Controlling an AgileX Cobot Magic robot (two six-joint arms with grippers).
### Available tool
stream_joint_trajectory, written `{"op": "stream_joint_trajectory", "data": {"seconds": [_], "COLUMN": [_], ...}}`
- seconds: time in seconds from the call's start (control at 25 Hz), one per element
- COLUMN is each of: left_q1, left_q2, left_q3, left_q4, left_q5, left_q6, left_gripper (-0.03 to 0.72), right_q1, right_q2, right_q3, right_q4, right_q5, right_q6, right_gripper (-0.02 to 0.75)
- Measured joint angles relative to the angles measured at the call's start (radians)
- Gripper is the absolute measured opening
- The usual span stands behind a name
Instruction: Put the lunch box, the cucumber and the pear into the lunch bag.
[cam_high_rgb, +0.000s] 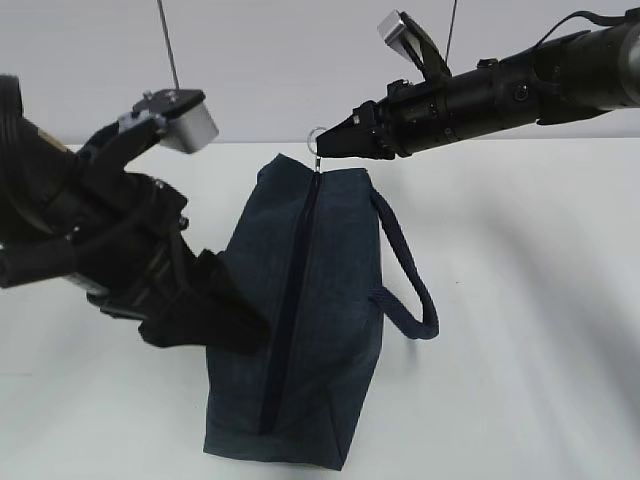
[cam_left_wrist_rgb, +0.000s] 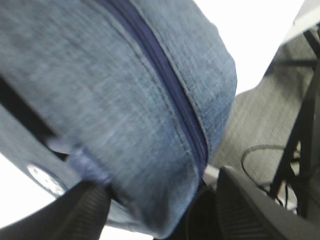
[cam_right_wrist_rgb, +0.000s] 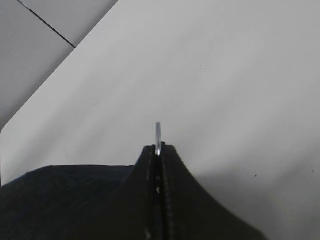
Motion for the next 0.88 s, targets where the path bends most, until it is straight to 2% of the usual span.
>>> {"op": "stream_joint_trajectory", "data": {"seconds": [0.32, 0.52, 0.88], "left_q1": [0.000, 0.010, 0.108], "left_q2": [0.000, 0.000, 0.075], "left_q3": [-0.111, -0.115, -0.161], "left_q4": [-0.001, -0.002, -0.008], "left_q5": [-0.118, -0.144, -0.272], "left_q6": [-0.002, -0.013, -0.092], "left_gripper": [0.297, 0.288, 0.287], "right_q1": [-0.001, -0.001, -0.002], "right_q2": [0.000, 0.000, 0.000], "right_q3": [0.000, 0.000, 0.000], "right_q4": [-0.002, -0.002, -0.002], "right_q5": [-0.018, -0.025, -0.028], "right_q6": [0.000, 0.000, 0.000], "right_gripper": [0.000, 0.000, 0.000]}}
